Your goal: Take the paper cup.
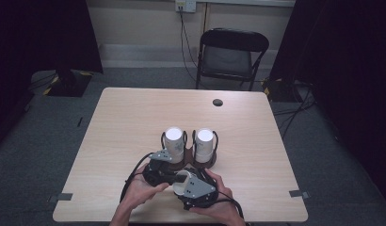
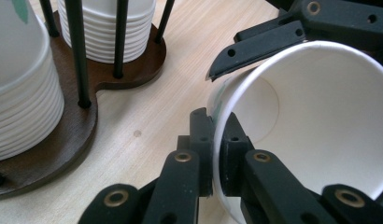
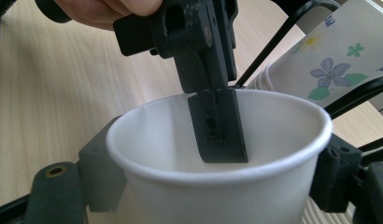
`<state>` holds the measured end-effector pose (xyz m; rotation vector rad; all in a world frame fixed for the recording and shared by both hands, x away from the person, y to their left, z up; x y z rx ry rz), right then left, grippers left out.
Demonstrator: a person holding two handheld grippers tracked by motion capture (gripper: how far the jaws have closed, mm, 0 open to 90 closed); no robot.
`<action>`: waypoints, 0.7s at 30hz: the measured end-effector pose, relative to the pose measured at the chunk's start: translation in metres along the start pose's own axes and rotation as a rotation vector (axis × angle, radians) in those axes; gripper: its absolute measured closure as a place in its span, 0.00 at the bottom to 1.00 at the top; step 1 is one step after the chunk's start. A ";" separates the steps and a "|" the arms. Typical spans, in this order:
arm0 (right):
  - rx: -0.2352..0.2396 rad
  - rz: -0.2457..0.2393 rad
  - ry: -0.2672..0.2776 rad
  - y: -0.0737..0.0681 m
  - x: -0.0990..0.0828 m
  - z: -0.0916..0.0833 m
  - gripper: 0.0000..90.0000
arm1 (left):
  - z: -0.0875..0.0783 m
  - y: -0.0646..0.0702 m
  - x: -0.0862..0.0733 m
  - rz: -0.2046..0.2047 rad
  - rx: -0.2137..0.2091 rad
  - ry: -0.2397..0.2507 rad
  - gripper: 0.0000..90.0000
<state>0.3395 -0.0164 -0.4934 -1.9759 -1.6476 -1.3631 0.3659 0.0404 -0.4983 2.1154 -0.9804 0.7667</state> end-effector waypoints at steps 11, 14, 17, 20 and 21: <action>0.016 0.027 0.018 -0.001 0.000 -0.003 0.29 | 0.001 -0.002 -0.001 -0.015 0.002 -0.004 0.95; 0.021 0.038 0.026 0.000 0.000 -0.004 0.30 | 0.001 -0.002 -0.001 -0.012 0.004 0.005 0.94; 0.023 0.053 0.039 0.002 0.000 -0.005 0.30 | 0.000 -0.002 0.001 -0.013 0.009 0.019 0.93; 0.021 0.060 0.046 0.002 0.001 -0.005 0.30 | -0.001 -0.002 0.001 -0.017 0.012 0.026 0.92; 0.021 0.063 0.049 0.003 0.001 -0.005 0.30 | -0.001 -0.002 0.001 -0.020 0.012 0.030 0.91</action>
Point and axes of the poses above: each handheld gripper's, and its own axes: z roughly forward along the jaws, x roughly out of its top, y roughly to its right, the point moved 9 cm from there along z, roughly forward along the jaws, and after that the axes turned 3 degrees about x, right-handed, at the moved point
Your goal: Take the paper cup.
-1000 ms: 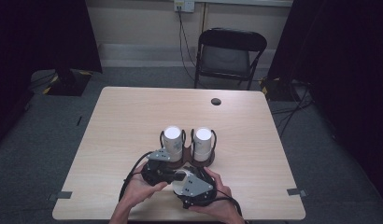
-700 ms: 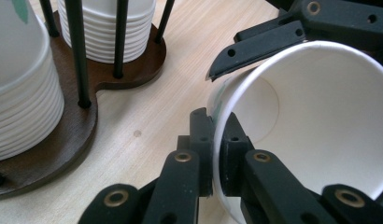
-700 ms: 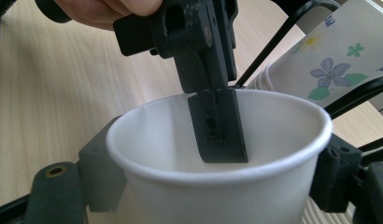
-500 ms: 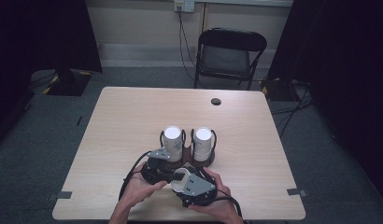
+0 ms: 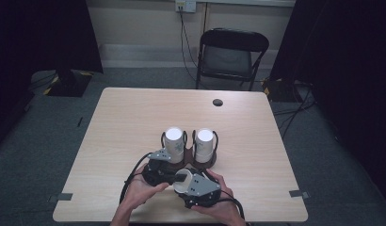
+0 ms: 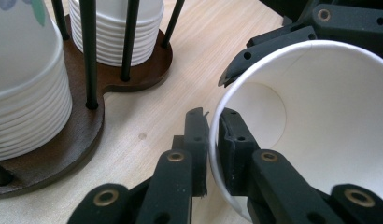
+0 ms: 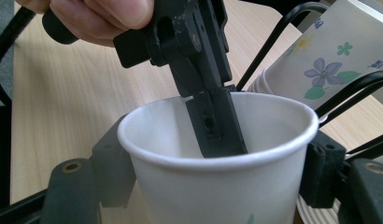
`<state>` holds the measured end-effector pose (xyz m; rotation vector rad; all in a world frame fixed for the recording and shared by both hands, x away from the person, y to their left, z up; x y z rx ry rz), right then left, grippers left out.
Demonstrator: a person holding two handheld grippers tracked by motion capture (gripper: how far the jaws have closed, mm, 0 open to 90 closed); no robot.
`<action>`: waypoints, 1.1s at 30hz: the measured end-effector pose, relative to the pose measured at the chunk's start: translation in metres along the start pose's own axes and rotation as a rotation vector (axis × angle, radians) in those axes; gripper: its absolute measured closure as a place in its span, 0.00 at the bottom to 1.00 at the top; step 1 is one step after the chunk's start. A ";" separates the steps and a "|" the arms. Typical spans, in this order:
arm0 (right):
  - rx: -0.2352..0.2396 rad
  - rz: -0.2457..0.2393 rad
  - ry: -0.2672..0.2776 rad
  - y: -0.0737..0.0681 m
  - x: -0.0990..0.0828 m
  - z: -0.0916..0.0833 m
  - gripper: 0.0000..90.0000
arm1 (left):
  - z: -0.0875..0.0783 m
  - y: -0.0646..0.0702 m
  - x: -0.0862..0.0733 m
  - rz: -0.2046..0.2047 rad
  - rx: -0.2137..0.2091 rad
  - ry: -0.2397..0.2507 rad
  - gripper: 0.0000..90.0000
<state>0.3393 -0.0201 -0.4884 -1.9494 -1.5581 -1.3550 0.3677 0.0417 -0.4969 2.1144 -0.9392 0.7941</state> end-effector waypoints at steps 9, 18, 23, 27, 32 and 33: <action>-0.004 0.024 0.019 0.002 0.000 -0.001 0.30 | -0.003 -0.001 0.003 0.021 0.043 0.045 0.83; -0.024 0.055 0.018 0.006 -0.003 -0.005 0.30 | -0.007 -0.005 0.003 -0.007 0.077 0.105 0.68; -0.026 0.075 0.022 0.007 -0.003 -0.005 0.30 | -0.011 -0.006 0.004 0.010 0.120 0.140 0.59; -0.022 0.104 0.034 0.010 -0.004 -0.007 0.31 | -0.016 -0.008 0.005 0.035 0.153 0.167 0.50; -0.032 0.135 0.040 0.012 -0.007 -0.007 0.31 | -0.020 -0.010 0.006 0.066 0.190 0.206 0.43; -0.034 0.147 0.042 0.013 -0.008 -0.008 0.31 | -0.021 -0.011 0.006 0.064 0.196 0.213 0.40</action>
Point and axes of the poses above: each handheld gripper's, and its own axes: z roughly forward along the jaws, x roughly out of its top, y roughly to its right, the point moved 9 cm from there along z, roughly forward along the jaws, and after that the axes turned 3 degrees about x, right-handed, at the moved point
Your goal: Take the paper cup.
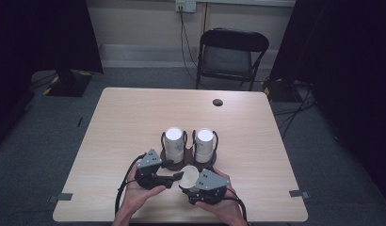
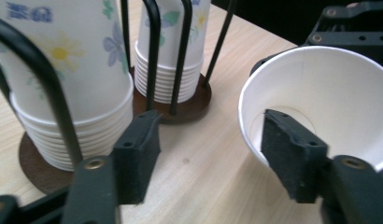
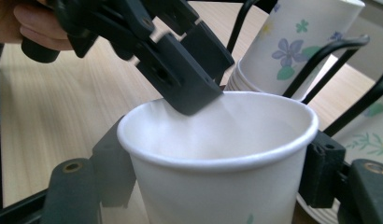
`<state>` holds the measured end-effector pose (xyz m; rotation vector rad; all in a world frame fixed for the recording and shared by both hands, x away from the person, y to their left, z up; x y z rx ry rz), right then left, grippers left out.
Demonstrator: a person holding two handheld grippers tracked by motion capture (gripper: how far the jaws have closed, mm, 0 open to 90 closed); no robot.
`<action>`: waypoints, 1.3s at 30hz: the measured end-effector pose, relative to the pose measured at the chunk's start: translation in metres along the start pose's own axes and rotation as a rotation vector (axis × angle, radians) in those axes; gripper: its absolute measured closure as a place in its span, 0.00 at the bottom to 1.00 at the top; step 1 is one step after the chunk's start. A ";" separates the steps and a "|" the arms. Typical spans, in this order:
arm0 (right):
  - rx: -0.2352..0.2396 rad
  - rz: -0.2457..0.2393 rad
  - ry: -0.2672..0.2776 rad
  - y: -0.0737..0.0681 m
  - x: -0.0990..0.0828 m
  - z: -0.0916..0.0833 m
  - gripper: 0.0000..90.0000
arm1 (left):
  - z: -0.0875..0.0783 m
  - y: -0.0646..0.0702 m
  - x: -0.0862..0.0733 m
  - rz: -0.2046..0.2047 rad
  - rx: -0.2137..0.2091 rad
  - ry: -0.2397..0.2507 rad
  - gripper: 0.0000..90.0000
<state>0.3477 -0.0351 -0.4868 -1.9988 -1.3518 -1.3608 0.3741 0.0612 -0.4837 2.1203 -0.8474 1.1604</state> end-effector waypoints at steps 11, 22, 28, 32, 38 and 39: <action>-0.015 0.072 0.029 0.011 -0.005 -0.008 0.31 | -0.008 -0.011 0.000 0.015 0.059 0.073 0.28; -0.039 0.137 0.027 0.021 -0.019 -0.016 0.31 | -0.015 -0.029 -0.006 0.029 0.211 0.095 0.27; -0.074 0.162 0.042 0.032 -0.022 -0.025 0.30 | -0.021 -0.039 -0.010 0.011 0.248 0.126 0.25; -0.077 0.192 0.054 0.039 -0.023 -0.031 0.30 | -0.025 -0.045 -0.014 -0.012 0.273 0.145 0.18; -0.111 0.208 0.052 0.050 -0.027 -0.037 0.31 | -0.030 -0.054 -0.021 -0.034 0.282 0.159 0.17; -0.116 0.212 0.055 0.051 -0.027 -0.038 0.31 | -0.030 -0.055 -0.022 -0.037 0.286 0.158 0.17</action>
Point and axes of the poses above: each handheld gripper's, and its own axes: z roughly forward along the jaws, x roughly out of its top, y roughly to its right, the point moved 9 cm from there along z, roughly forward along the jaws, and after that the axes turned 3 degrees about x, right-handed, at the moved point
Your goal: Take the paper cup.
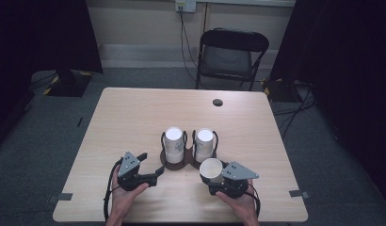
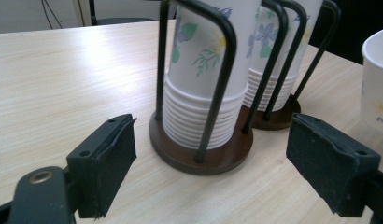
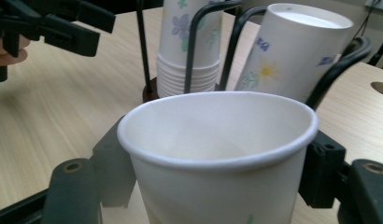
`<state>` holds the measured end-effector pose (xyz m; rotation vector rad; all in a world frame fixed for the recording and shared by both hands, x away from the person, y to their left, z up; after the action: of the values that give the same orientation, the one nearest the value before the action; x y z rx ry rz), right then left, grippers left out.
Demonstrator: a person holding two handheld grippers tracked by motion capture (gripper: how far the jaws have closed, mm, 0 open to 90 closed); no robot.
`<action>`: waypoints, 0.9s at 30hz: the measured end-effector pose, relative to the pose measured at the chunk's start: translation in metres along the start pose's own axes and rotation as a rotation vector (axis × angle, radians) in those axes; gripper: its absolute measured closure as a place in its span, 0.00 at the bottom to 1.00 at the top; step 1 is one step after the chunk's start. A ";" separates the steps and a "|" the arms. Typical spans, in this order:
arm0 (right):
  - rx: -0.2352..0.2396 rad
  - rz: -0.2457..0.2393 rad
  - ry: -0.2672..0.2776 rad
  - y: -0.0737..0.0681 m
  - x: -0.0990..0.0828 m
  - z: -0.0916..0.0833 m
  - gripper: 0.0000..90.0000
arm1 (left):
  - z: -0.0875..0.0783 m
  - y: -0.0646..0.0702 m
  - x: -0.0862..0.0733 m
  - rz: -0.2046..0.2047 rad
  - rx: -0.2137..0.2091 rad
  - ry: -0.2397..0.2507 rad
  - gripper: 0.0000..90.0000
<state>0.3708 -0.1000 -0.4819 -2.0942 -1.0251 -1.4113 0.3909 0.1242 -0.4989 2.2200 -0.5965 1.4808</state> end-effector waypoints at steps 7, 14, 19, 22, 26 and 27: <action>-0.030 0.026 0.015 0.014 0.002 -0.005 0.31 | 0.001 -0.011 -0.007 -0.017 0.030 0.015 0.17; -0.045 0.065 0.025 0.026 0.002 -0.007 0.31 | 0.003 -0.020 -0.014 -0.056 0.080 0.011 0.17; -0.062 0.094 0.039 0.037 0.006 -0.008 0.31 | 0.004 -0.022 -0.018 -0.040 0.102 0.015 0.17; -0.087 0.102 0.053 0.046 0.009 -0.009 0.31 | 0.004 -0.024 -0.020 -0.058 0.100 0.031 0.17; -0.112 0.111 0.071 0.055 0.015 -0.011 0.31 | 0.005 -0.026 -0.024 -0.063 0.110 0.026 0.18; -0.115 0.098 0.072 0.057 0.017 -0.010 0.31 | 0.005 -0.025 -0.024 -0.065 0.103 0.039 0.17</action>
<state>0.4115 -0.1381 -0.4589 -2.1259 -0.8205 -1.5167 0.4003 0.1455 -0.5249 2.2593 -0.4412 1.5496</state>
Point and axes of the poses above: each handheld gripper's, and its own axes: z roughly forward along the jaws, x roughly out of its top, y roughly to its right, the point moved 9 cm from there along z, roughly forward along the jaws, and after that the axes turned 3 degrees about x, right-handed, at the moved point
